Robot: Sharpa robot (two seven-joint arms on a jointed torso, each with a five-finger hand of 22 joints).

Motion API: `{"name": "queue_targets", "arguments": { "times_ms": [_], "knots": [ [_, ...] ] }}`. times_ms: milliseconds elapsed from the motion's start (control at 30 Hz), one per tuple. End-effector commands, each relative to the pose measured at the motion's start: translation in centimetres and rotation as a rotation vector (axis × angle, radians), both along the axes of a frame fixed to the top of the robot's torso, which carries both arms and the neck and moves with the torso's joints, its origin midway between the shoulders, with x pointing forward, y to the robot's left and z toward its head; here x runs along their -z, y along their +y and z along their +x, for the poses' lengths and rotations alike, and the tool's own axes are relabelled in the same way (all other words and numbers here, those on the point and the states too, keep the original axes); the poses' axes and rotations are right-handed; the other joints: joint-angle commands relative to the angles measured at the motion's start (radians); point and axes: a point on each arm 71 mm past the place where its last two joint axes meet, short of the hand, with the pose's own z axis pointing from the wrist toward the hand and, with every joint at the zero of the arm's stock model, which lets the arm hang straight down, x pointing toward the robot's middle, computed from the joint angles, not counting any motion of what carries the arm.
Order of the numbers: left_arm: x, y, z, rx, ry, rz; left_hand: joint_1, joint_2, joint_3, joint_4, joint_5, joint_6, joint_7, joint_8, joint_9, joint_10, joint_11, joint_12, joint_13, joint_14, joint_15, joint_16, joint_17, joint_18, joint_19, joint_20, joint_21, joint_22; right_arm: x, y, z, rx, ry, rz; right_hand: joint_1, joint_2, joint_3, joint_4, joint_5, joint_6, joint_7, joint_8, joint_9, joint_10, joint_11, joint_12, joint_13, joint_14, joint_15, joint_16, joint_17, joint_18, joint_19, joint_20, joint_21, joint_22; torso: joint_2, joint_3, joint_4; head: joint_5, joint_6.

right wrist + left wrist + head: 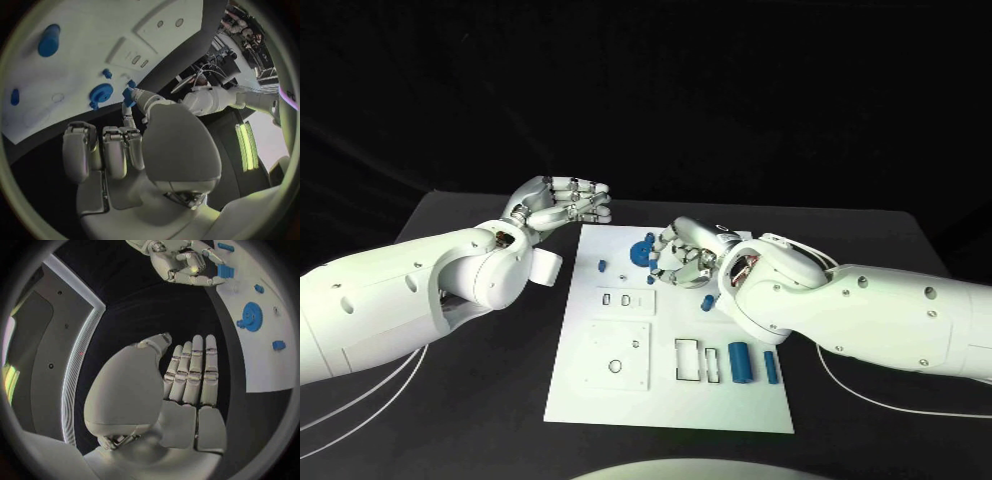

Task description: Assemble the parts on the task board

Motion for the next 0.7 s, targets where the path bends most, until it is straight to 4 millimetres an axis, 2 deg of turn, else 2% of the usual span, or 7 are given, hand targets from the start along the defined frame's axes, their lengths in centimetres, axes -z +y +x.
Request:
{"name": "queue_targets", "arguments": {
  "times_ms": [33, 100, 167, 400, 700],
  "knots": [
    [-0.1, -0.3, -0.1, 0.021, -0.003, -0.012, -0.008, 0.003, 0.005, 0.001, -0.003, -0.001, 0.005, -0.006, -0.001, 0.0, 0.006, -0.005, -0.001, -0.005, 0.004, -0.007, 0.001, 0.004, 0.002, 0.005, -0.001, -0.001, 0.8, 0.9, -0.4, -0.009, -0.024, -0.081, -0.001, 0.012, 0.004, 0.0, 0.006, 0.008, -0.008, 0.006, 0.014, 0.1, -0.008, -0.002, 0.257, 0.098, -0.005, 0.003, 0.232, -0.014, 0.014, -0.006, 0.006, 0.15, 0.0, -0.0018, 0.0008, 0.007, -0.001],
    [-0.1, -0.3, -0.1, 0.022, -0.003, -0.012, -0.008, 0.003, 0.005, 0.001, -0.003, -0.001, 0.005, -0.006, -0.001, 0.0, 0.006, -0.005, -0.001, -0.005, 0.004, -0.007, 0.001, 0.004, 0.002, 0.005, -0.001, -0.001, 1.2, 1.5, -0.7, -0.019, -0.024, -0.086, -0.001, 0.012, 0.004, 0.0, 0.006, 0.008, -0.008, 0.006, 0.014, 0.1, -0.008, -0.002, 0.257, 0.098, -0.005, 0.003, 0.232, -0.014, 0.014, -0.006, 0.006, 0.15, 0.001, -0.003, 0.0012, 0.008, -0.001],
    [-0.1, -0.4, -0.1, 0.023, -0.003, -0.012, -0.008, 0.003, 0.005, 0.001, -0.003, -0.001, 0.005, -0.006, -0.001, 0.0, 0.006, -0.005, -0.001, -0.005, 0.004, -0.007, 0.001, 0.004, 0.002, 0.005, -0.001, -0.001, 1.7, 2.0, -1.0, -0.03, -0.022, -0.091, -0.004, 0.012, 0.005, 0.001, 0.006, 0.008, -0.008, 0.007, 0.015, 0.1, -0.007, -0.001, 0.257, 0.098, -0.005, 0.003, 0.232, -0.014, 0.013, -0.006, 0.004, 0.148, 0.002, -0.0006, 0.0001, 0.011, -0.002],
    [-0.1, -0.3, -0.1, 0.023, -0.001, -0.012, -0.009, 0.003, 0.006, 0.0, -0.004, 0.0, 0.005, -0.006, -0.001, 0.001, 0.006, -0.005, -0.001, -0.005, 0.004, -0.007, 0.002, 0.004, 0.002, 0.005, -0.001, -0.001, 2.9, 3.0, -1.5, -0.04, -0.016, -0.114, -0.015, 0.009, 0.004, 0.002, 0.005, 0.007, -0.008, 0.007, 0.017, 0.1, -0.008, -0.001, 0.257, 0.097, -0.005, 0.002, 0.229, -0.014, 0.013, -0.007, 0.004, 0.148, 0.002, -0.0001, -0.0008, 0.019, -0.008],
    [-0.1, -0.3, -0.2, 0.024, 0.0, -0.012, -0.009, 0.003, 0.006, 0.0, -0.004, 0.0, 0.005, -0.006, -0.001, 0.001, 0.006, -0.005, -0.001, -0.005, 0.004, -0.007, 0.002, 0.004, 0.002, 0.005, -0.001, -0.001, 3.6, 3.6, -1.9, -0.044, -0.003, -0.125, -0.024, 0.003, 0.003, 0.003, 0.004, 0.006, -0.008, 0.007, 0.018, 0.099, -0.008, -0.003, 0.256, 0.097, -0.005, 0.002, 0.228, -0.014, 0.013, -0.007, 0.003, 0.148, 0.002, 0.0017, -0.0012, 0.027, -0.015]
  ]
}}
